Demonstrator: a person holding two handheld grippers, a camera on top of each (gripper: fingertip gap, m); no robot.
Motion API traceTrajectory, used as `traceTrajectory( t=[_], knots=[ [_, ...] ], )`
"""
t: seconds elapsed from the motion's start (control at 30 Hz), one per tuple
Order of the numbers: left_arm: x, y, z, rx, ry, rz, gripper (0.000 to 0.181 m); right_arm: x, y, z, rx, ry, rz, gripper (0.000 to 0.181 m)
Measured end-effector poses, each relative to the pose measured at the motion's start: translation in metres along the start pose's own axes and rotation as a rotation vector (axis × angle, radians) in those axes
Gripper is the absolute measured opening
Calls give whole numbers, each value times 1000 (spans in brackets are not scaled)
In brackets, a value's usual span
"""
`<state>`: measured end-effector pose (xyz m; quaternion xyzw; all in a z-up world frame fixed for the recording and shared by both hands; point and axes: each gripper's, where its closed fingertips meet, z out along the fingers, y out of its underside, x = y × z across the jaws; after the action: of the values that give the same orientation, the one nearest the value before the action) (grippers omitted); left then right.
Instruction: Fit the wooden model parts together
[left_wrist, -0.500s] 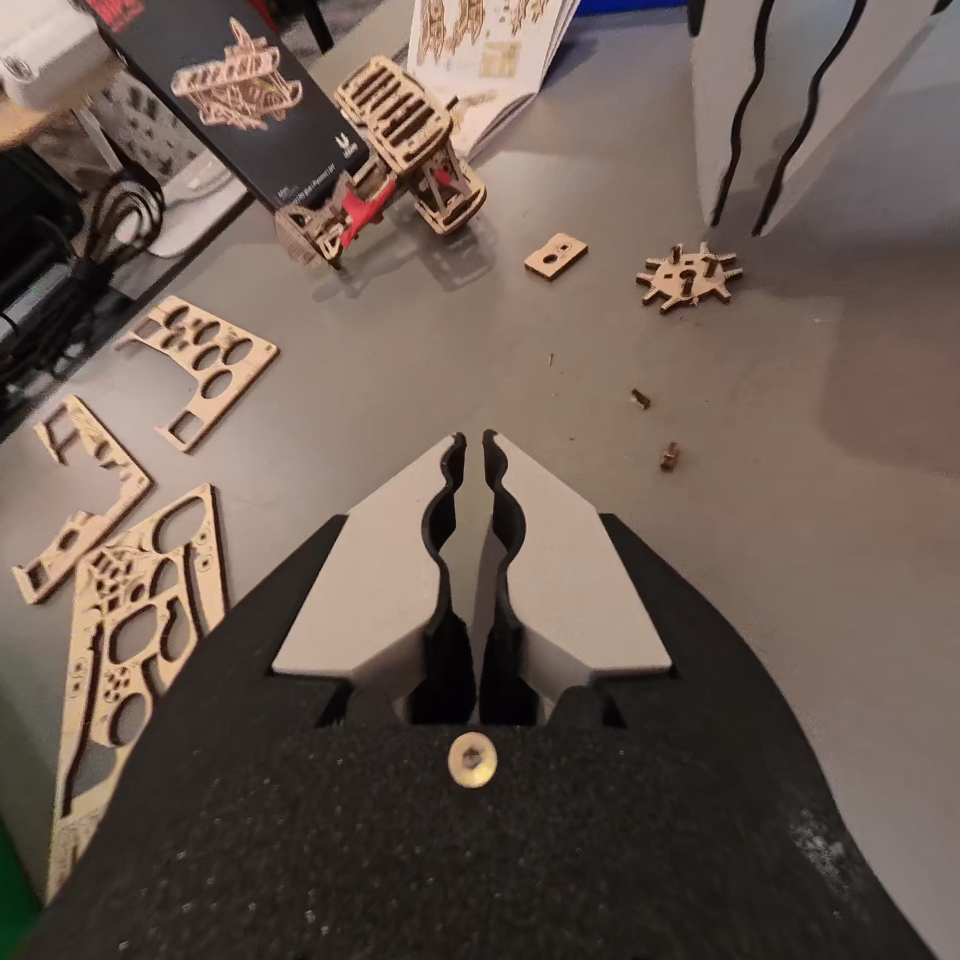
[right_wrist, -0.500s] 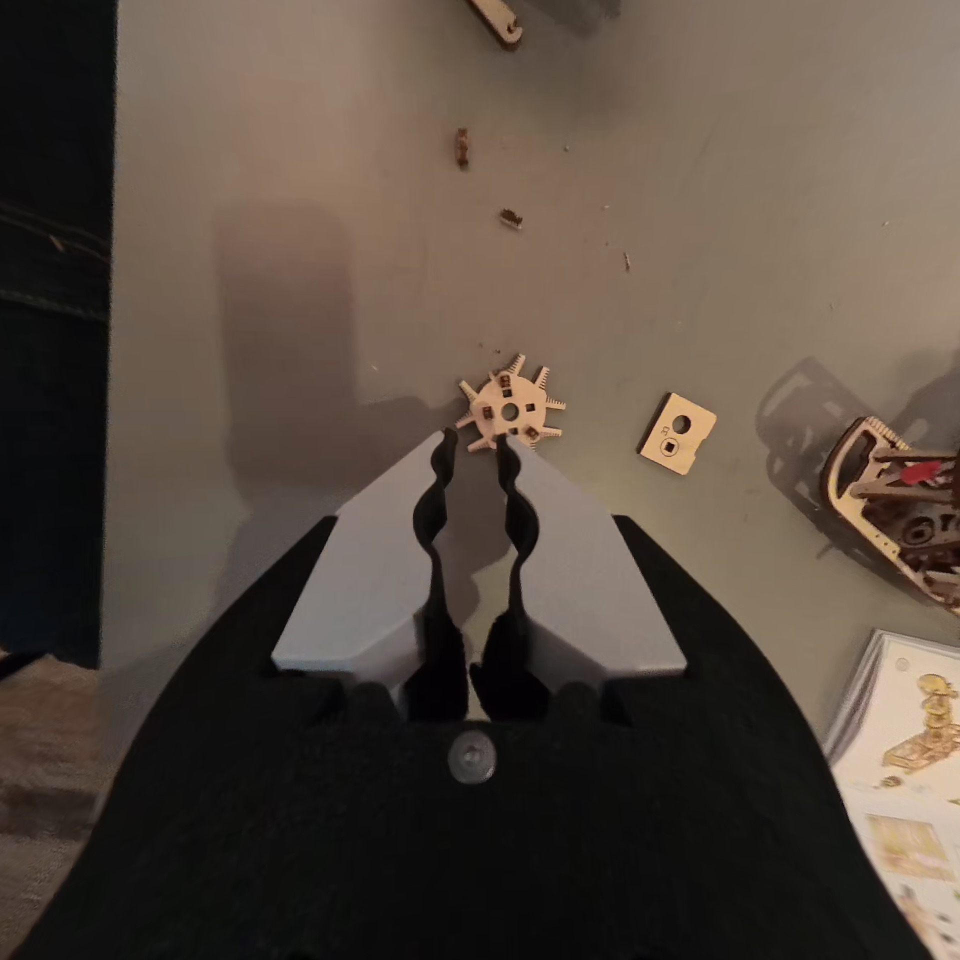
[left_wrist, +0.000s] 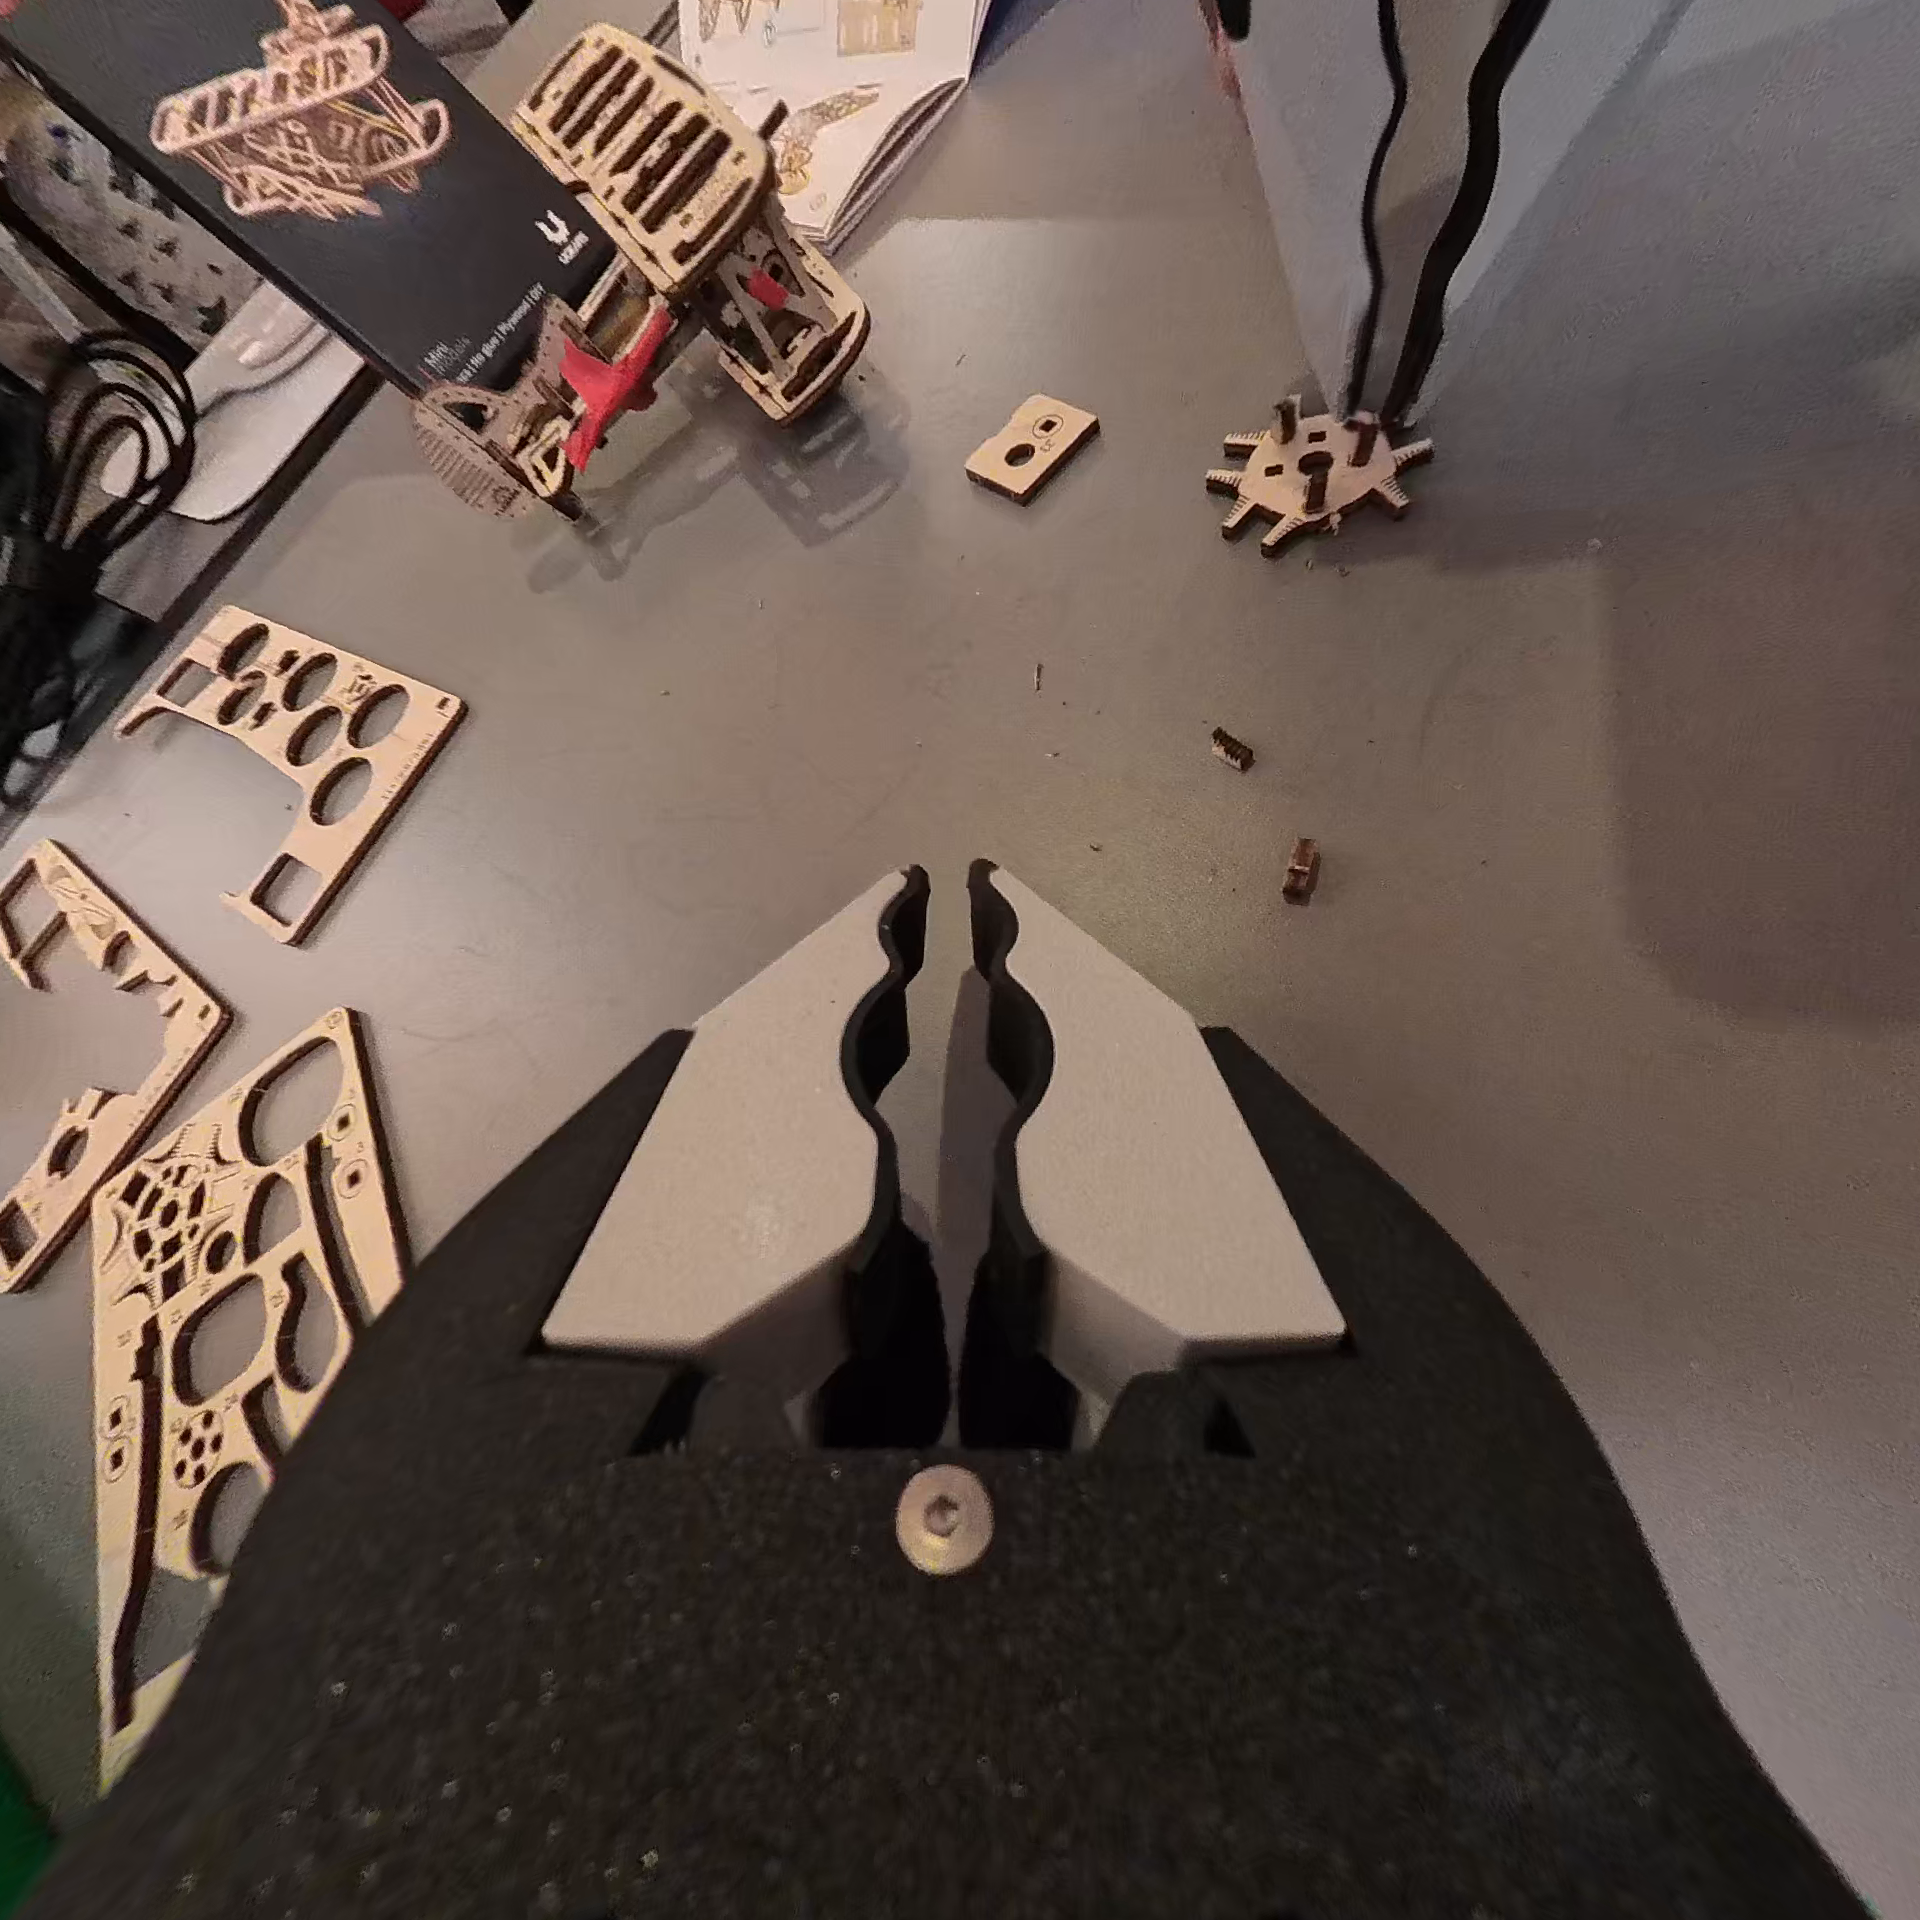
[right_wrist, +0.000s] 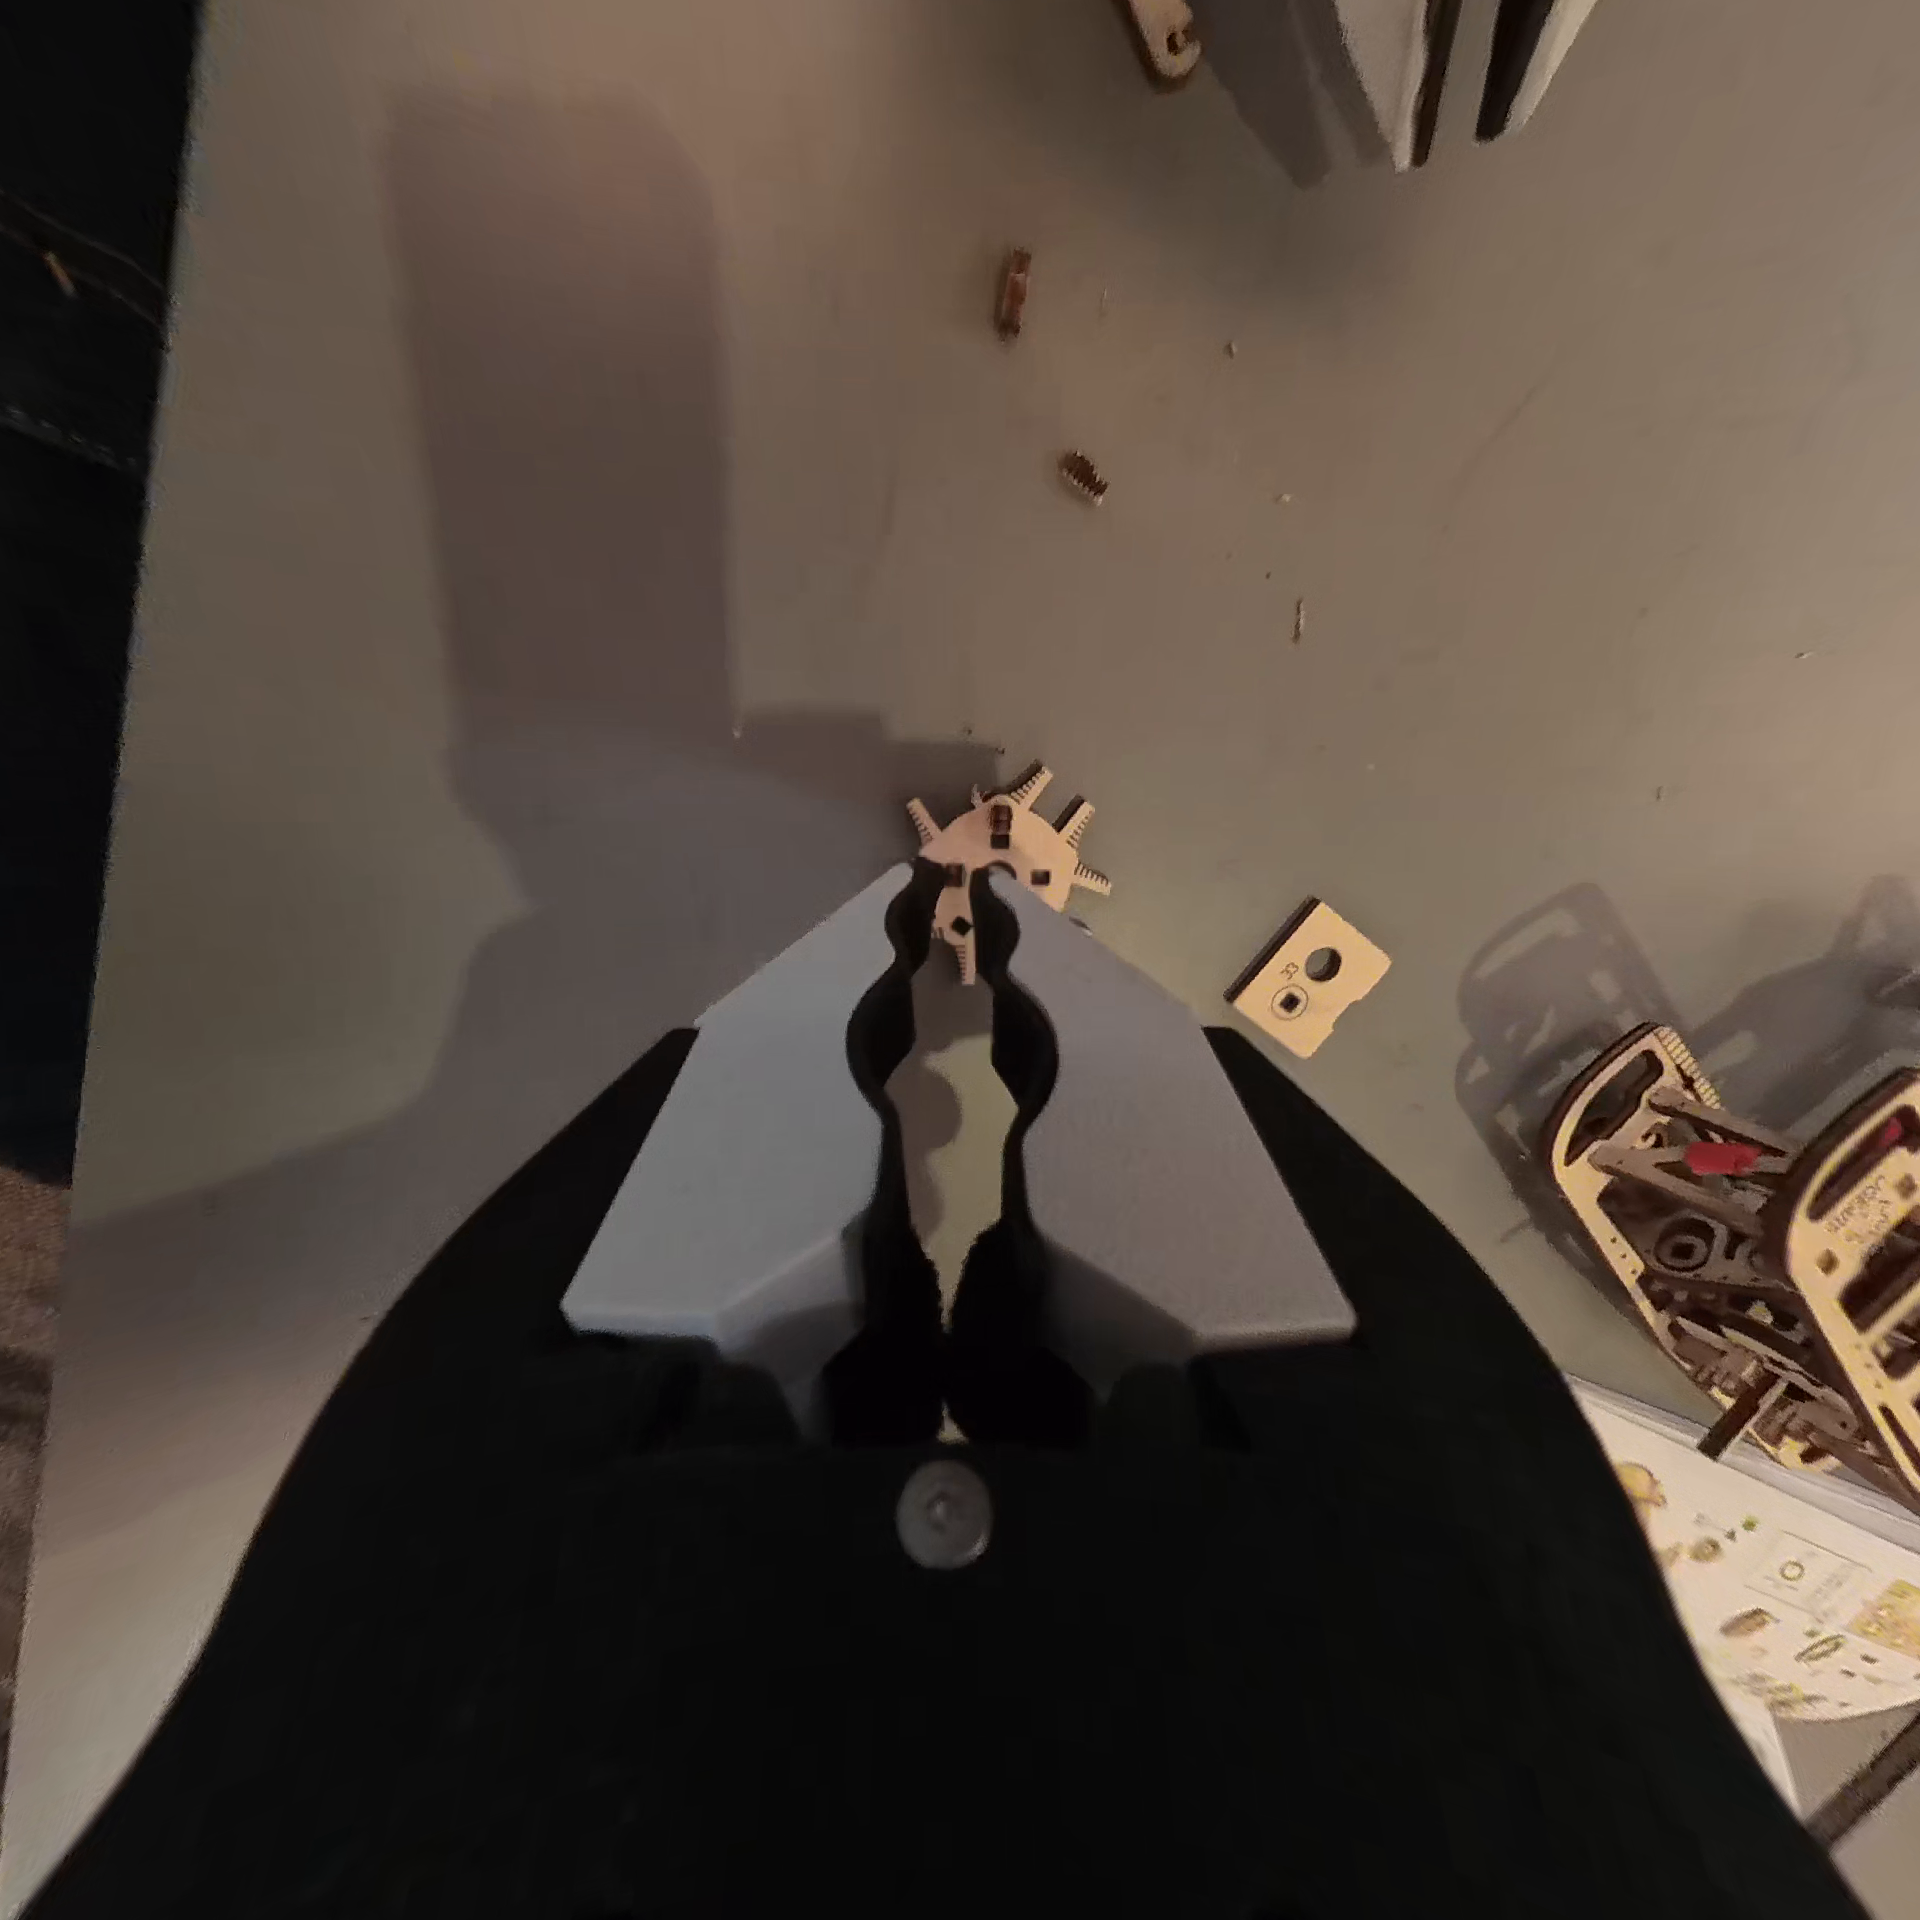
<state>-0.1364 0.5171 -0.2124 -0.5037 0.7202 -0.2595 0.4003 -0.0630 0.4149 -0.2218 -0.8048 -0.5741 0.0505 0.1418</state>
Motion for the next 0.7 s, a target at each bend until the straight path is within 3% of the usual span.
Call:
traceTrajectory(
  t=[0.47, 0.7],
  knots=[
    [5, 4, 3, -33, 29, 15, 6, -1, 2, 7, -47, -19, -43, 3],
    [5, 4, 3, -30, 36, 11, 6, -4, 4, 7, -60, -106, 30, 2]
  ],
)
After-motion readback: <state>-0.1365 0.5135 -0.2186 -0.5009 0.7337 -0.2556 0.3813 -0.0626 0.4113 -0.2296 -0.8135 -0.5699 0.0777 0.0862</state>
